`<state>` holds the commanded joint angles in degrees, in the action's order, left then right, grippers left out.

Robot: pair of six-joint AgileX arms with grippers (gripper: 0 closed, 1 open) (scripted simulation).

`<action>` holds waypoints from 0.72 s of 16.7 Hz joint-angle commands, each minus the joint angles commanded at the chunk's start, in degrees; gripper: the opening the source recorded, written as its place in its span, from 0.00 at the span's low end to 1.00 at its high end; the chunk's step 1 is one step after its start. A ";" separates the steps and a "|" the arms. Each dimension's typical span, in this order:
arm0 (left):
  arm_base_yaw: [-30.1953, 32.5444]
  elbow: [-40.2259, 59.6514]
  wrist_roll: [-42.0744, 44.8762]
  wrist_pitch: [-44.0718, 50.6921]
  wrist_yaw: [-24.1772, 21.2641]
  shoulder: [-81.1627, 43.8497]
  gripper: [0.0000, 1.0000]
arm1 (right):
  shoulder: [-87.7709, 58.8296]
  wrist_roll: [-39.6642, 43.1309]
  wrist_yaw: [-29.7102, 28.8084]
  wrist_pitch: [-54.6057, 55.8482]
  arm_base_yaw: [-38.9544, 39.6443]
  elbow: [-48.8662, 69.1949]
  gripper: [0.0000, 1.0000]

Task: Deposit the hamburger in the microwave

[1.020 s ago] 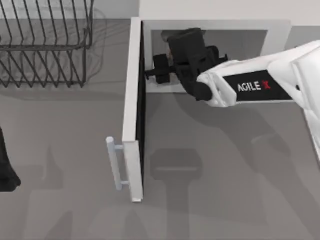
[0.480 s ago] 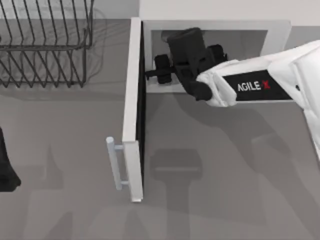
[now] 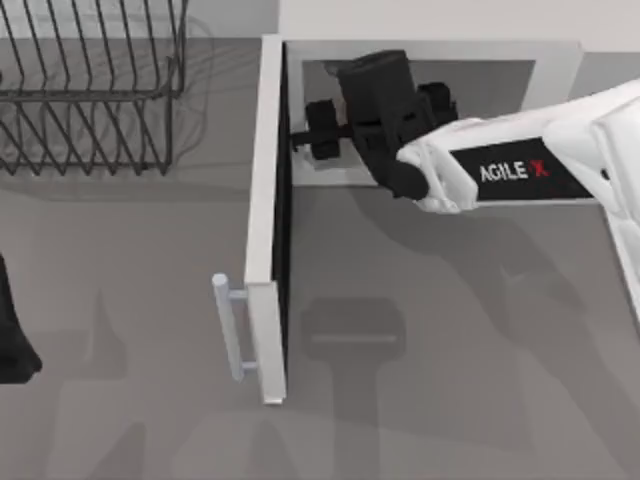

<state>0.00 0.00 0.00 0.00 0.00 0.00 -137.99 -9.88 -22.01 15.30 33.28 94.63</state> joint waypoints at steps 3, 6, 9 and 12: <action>0.00 0.00 0.00 0.00 0.00 0.00 1.00 | 2.49 -1.30 0.21 2.55 2.14 -2.97 1.00; 0.00 0.00 0.00 0.00 0.00 0.00 1.00 | 5.38 -3.23 0.20 4.49 4.69 -8.23 1.00; 0.00 0.00 0.00 0.00 0.00 0.00 1.00 | 8.58 -5.51 -0.15 5.59 7.32 -14.93 1.00; 0.00 0.00 0.00 0.00 0.00 0.00 1.00 | 12.06 -7.79 -1.05 6.22 9.81 -22.04 1.00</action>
<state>0.00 0.00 0.00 0.00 0.00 0.00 -125.93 -17.67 -23.06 21.52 43.08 72.59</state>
